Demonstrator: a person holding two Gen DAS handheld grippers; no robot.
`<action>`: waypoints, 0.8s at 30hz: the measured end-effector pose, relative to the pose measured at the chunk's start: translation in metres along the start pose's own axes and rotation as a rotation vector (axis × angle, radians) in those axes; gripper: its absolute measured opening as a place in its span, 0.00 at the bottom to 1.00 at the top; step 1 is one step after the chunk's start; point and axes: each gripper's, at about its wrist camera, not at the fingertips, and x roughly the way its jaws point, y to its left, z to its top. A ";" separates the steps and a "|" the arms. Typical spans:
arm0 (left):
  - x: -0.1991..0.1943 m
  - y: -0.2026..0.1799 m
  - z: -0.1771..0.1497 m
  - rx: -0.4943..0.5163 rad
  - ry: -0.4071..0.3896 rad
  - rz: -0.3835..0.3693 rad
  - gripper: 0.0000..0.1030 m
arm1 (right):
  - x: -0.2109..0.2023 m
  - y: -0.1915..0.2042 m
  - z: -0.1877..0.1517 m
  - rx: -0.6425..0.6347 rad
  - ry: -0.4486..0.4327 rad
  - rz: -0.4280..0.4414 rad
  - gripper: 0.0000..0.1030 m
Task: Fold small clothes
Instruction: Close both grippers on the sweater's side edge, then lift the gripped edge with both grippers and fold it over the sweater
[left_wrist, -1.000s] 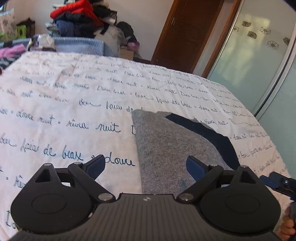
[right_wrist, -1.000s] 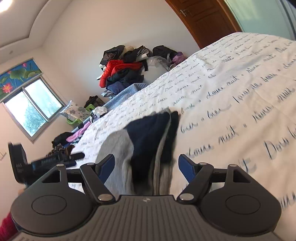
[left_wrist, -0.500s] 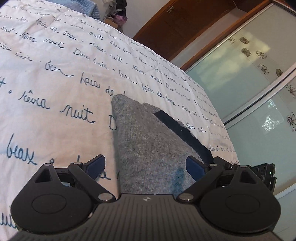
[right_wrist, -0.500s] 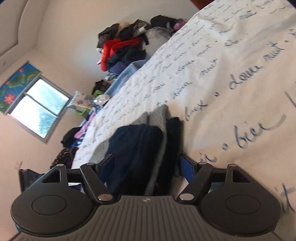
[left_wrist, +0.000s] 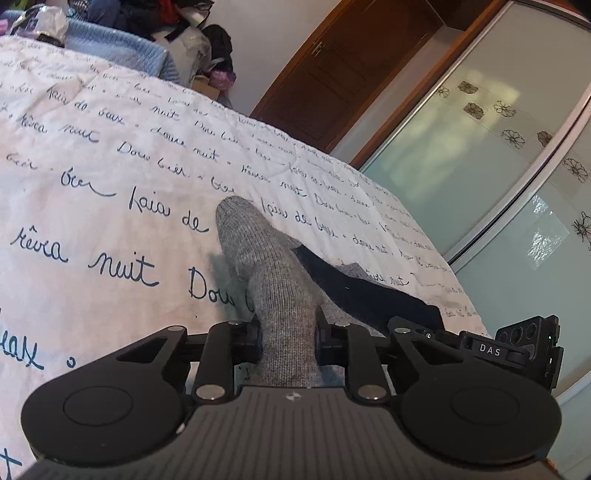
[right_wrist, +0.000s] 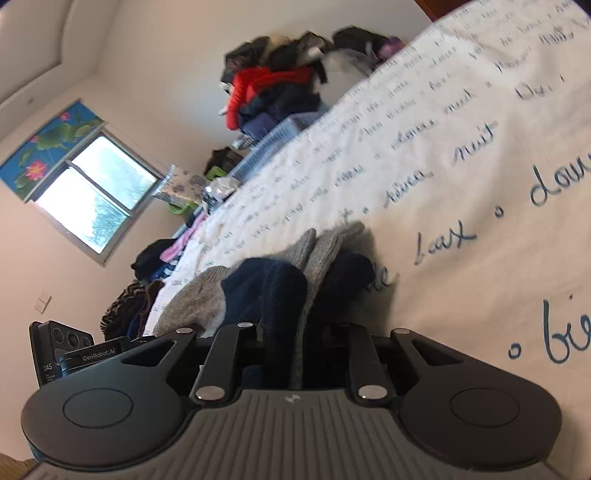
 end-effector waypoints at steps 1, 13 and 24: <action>-0.006 -0.004 0.000 0.018 -0.015 0.001 0.22 | -0.002 0.004 0.001 -0.014 -0.010 0.004 0.17; 0.007 -0.014 0.024 0.058 -0.052 0.076 0.22 | 0.011 0.024 0.029 -0.071 -0.066 -0.039 0.17; -0.035 0.005 -0.002 0.020 0.010 0.026 0.60 | -0.019 -0.008 0.003 0.121 0.052 -0.018 0.67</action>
